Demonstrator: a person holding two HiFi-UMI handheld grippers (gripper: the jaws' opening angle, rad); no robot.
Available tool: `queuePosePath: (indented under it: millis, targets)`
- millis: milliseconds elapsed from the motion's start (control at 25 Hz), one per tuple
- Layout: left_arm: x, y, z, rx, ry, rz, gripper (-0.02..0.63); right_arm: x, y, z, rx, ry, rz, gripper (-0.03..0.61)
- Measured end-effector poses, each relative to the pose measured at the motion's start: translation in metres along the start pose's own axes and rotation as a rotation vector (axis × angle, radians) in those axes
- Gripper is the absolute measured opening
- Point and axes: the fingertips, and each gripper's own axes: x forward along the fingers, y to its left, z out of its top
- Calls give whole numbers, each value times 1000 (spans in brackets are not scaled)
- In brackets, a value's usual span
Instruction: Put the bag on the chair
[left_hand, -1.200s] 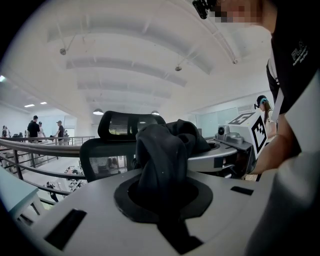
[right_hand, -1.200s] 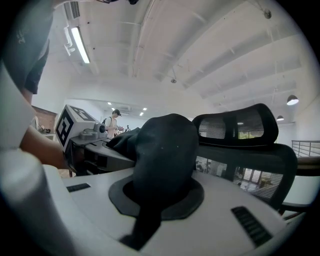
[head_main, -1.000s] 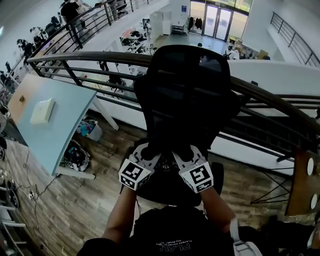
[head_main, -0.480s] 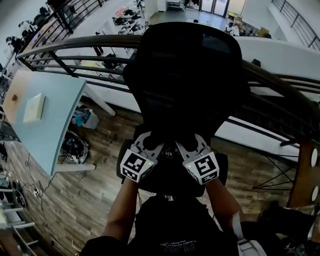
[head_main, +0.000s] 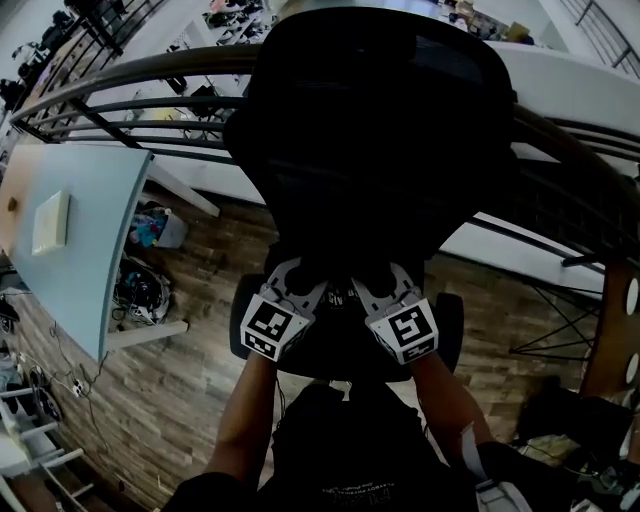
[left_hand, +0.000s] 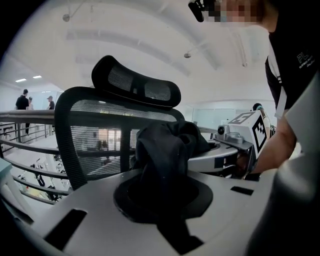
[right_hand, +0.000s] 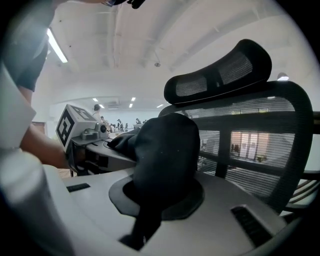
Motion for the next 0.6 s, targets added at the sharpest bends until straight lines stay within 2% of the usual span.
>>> queuePosePath:
  millis: [280, 600]
  targets:
    - [12, -1, -26, -11, 38, -21, 58, 3, -5, -27, 11, 30, 18, 41]
    - [27, 9, -66, -69, 88, -46, 58, 19, -9, -59, 16, 85, 28, 41]
